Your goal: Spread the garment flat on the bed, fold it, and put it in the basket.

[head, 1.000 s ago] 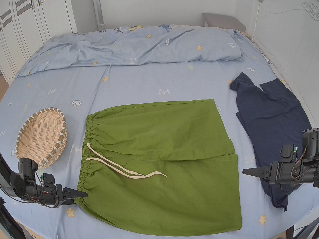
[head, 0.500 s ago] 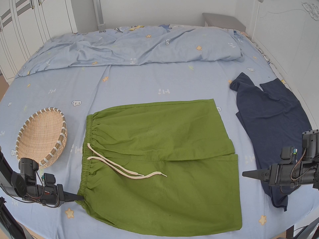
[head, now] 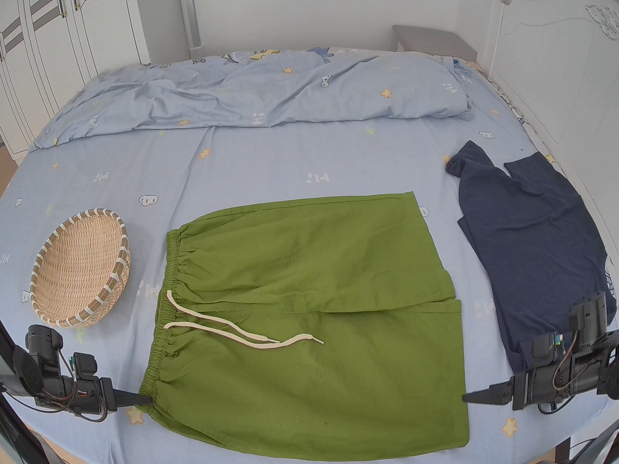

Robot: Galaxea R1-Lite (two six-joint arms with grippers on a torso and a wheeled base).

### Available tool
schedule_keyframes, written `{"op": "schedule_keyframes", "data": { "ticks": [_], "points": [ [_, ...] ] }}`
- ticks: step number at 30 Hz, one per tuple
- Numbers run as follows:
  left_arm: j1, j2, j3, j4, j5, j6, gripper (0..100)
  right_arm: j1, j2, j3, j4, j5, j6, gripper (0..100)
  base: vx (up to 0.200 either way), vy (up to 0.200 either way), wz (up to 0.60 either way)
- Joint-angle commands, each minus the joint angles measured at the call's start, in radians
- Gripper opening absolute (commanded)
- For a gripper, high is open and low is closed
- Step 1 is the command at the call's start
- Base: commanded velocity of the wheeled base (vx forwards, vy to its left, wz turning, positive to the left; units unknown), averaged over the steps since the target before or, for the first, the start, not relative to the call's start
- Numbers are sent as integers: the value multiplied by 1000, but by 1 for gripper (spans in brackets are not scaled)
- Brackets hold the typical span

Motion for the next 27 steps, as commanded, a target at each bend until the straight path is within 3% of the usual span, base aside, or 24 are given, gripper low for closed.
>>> {"op": "schedule_keyframes", "data": {
  "ticks": [1,11,22,27],
  "points": [
    [17,-4,12,0,0,0,0,34,97,69,0,7,-47,100,0,0,0],
    [22,6,-2,-1,0,-3,0,112,128,126,-2,41,-68,100,0,0,0],
    [22,-1,-1,-1,0,-6,0,132,286,109,-83,62,-63,100,0,0,0],
    [21,-1,-1,-1,0,-6,0,131,319,108,-144,131,-54,100,0,0,0]
  ]
}}
